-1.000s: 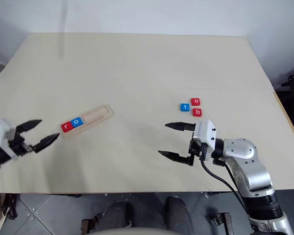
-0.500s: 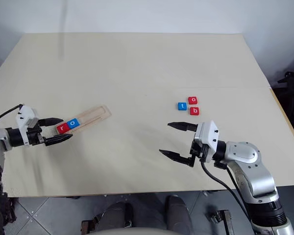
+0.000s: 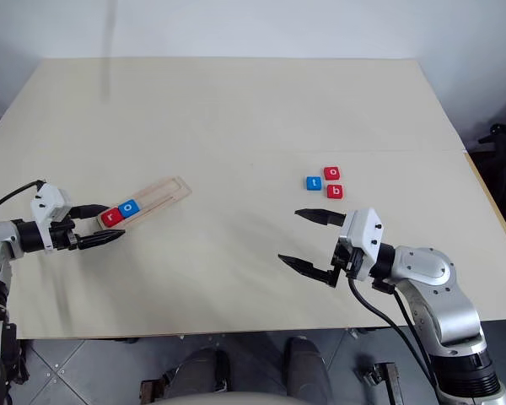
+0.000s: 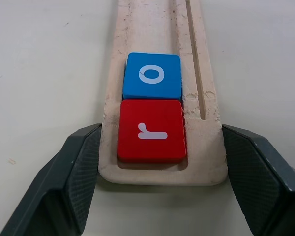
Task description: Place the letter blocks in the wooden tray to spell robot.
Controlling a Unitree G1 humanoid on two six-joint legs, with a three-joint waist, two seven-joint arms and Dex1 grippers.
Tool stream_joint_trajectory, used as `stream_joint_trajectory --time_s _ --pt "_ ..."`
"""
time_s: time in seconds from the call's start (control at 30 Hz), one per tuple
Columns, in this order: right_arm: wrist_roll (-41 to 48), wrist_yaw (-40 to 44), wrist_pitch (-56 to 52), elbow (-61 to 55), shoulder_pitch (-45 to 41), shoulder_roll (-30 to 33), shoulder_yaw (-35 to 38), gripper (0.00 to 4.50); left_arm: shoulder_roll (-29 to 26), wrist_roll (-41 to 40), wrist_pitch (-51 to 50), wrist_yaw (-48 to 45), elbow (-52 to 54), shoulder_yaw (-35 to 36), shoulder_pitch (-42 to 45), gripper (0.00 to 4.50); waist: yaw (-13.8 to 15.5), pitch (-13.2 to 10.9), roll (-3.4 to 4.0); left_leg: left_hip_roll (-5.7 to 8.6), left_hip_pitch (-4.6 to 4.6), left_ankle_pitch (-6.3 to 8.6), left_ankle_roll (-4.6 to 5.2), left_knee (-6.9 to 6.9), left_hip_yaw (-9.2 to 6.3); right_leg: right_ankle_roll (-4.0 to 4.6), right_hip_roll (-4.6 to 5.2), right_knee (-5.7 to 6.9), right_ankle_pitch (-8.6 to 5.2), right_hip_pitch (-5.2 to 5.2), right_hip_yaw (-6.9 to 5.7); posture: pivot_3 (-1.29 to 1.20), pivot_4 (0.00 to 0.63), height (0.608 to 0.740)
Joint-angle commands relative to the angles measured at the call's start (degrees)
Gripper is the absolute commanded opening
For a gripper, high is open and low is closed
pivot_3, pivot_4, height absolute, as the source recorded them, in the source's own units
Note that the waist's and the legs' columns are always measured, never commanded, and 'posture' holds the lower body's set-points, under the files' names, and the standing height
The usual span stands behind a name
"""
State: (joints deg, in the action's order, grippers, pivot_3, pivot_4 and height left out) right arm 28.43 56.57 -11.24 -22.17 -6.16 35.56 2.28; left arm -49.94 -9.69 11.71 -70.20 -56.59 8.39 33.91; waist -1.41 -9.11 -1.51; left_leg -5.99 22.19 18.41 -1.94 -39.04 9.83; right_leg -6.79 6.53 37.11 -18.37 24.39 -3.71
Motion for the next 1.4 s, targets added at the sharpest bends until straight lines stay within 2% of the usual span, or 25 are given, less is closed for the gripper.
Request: stream_joint_trajectory --time_s 0.03,0.23,0.33,0.43,0.57,0.73,0.97,1.2,1.3,1.4 --pt "0.7 0.1 0.4 -1.4 -0.5 0.8 1.2 4.5 1.8 0.8 0.5 -0.9 1.5 -1.3 -1.6 3.39 0.0 0.0 0.0 0.0 0.0 0.0 0.0 0.0 0.0 0.0 0.0 0.0 0.0 0.0 0.0 0.0 0.15 0.74" --pt "0.7 0.2 0.1 -1.6 1.8 2.4 3.4 4.5 6.8 -0.1 -1.8 -3.7 13.8 -4.7 -0.3 3.39 2.0 0.0 0.0 0.05 0.02 0.02 0.04 -0.11 0.01 -0.06 0.05 -0.04 0.03 -0.07 0.0 0.0 0.15 0.74" --pt "1.4 0.1 -0.4 -3.0 6.0 4.2 6.8 4.5 10.9 1.7 -3.8 -3.7 18.1 -9.0 2.9 3.39 2.9 0.0 0.0 0.06 0.05 0.03 0.06 -0.14 0.01 -0.09 0.04 -0.11 0.05 -0.08 0.0 0.0 0.15 0.74" --pt "1.8 -0.4 -0.7 -4.9 10.2 5.4 9.7 4.5 13.4 3.6 -5.8 -3.0 19.3 -12.0 5.6 3.39 3.2 0.0 -0.01 0.08 0.09 0.03 0.06 -0.16 -0.01 -0.13 0.04 -0.14 0.07 -0.09 0.0 0.0 0.15 0.74" --pt "2.0 0.0 0.1 -6.8 21.3 6.1 18.9 4.5 19.5 7.5 -8.9 -2.5 19.1 -18.2 11.8 3.39 3.3 0.0 -0.03 0.08 0.1 0.02 0.06 -0.16 -0.03 -0.14 0.01 -0.19 0.08 -0.11 -0.01 0.0 0.15 0.74" --pt "2.0 -0.7 1.0 -8.3 29.6 4.6 24.6 4.5 22.6 9.4 -10.4 -3.8 19.3 -22.0 14.0 3.39 2.3 0.0 -0.05 0.13 -0.01 0.03 0.06 -0.14 -0.14 -0.2 -0.04 -0.27 0.11 -0.16 0.07 0.0 0.15 0.74" --pt "1.7 -2.9 1.3 -11.8 35.2 1.7 24.4 4.5 24.6 10.6 -13.7 -4.5 23.0 -25.3 14.5 3.39 2.8 0.0 -0.04 0.23 -0.04 0.04 0.06 -0.13 -0.41 -0.17 -0.06 -0.23 0.1 -0.17 0.12 0.0 0.15 0.74" --pt "1.5 -4.2 1.1 -13.1 36.0 0.8 23.7 4.5 24.4 10.4 -17.0 -4.5 25.8 -26.0 13.0 3.39 3.0 0.0 -0.04 0.3 -0.02 0.06 0.11 -0.16 -0.52 -0.18 -0.02 -0.28 0.1 -0.26 0.1 0.0 0.15 0.74" --pt "1.5 -4.1 1.3 -11.9 35.8 0.9 24.0 4.5 24.6 9.3 -17.6 -3.7 25.5 -24.6 12.6 4.42 2.9 0.0 -0.04 0.3 -0.03 0.06 0.11 -0.16 -0.53 -0.18 -0.02 -0.27 0.1 -0.26 0.1 0.0 0.15 0.74" --pt "1.6 -4.5 1.0 -11.1 34.7 1.0 23.8 4.5 24.5 6.3 -16.1 -3.3 26.4 -21.7 11.6 4.49 2.9 0.0 -0.04 0.3 -0.04 0.06 0.11 -0.17 -0.55 -0.18 -0.02 -0.25 0.1 -0.27 0.1 0.0 0.15 0.74"
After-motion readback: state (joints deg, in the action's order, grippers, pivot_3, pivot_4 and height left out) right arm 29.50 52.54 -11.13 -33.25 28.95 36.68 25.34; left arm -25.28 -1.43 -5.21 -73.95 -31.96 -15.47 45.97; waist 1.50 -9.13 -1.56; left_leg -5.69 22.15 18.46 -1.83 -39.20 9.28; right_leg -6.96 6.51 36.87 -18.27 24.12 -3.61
